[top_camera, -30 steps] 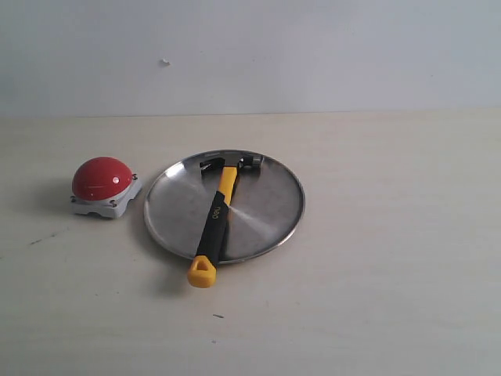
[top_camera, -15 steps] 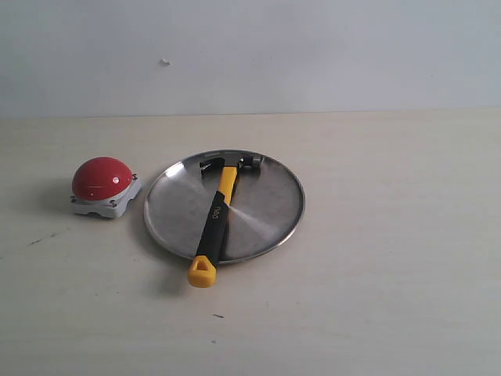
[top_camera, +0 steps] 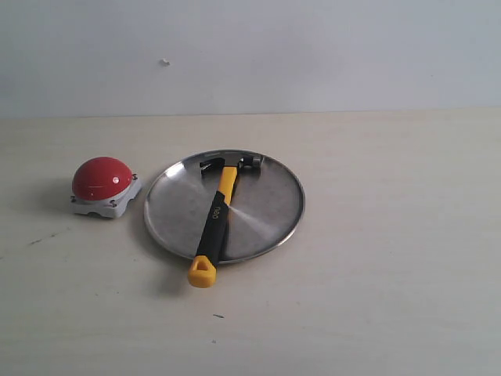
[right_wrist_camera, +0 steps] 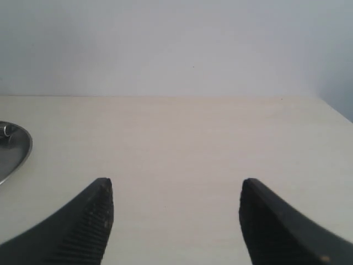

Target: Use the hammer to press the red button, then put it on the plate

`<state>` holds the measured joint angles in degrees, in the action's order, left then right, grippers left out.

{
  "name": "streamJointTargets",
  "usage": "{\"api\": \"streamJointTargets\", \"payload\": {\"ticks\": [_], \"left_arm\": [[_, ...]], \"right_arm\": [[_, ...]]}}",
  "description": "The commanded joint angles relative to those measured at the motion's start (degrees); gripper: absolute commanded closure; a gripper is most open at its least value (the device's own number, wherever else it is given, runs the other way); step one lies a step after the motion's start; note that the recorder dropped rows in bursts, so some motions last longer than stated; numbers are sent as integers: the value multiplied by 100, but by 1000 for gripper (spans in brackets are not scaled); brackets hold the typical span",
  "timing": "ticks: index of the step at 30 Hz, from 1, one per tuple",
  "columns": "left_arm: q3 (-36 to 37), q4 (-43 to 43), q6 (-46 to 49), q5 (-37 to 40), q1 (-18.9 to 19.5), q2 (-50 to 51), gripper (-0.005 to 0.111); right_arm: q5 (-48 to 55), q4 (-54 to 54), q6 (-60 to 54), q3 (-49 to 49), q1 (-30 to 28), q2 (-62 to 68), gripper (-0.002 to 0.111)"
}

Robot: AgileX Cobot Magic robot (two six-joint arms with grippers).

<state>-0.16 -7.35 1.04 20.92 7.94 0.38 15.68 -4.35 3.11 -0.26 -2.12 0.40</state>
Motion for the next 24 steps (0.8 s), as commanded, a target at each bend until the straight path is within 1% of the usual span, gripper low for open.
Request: {"api": "streamJointTargets", "payload": {"ticks": [1, 24], "left_arm": [[16, 4, 32, -36, 16, -38, 107], [16, 4, 32, -36, 16, -38, 107]], "right_arm": [[0, -53, -26, 26, -32, -40, 45], [0, -2, 0, 26, -32, -40, 45]]}}
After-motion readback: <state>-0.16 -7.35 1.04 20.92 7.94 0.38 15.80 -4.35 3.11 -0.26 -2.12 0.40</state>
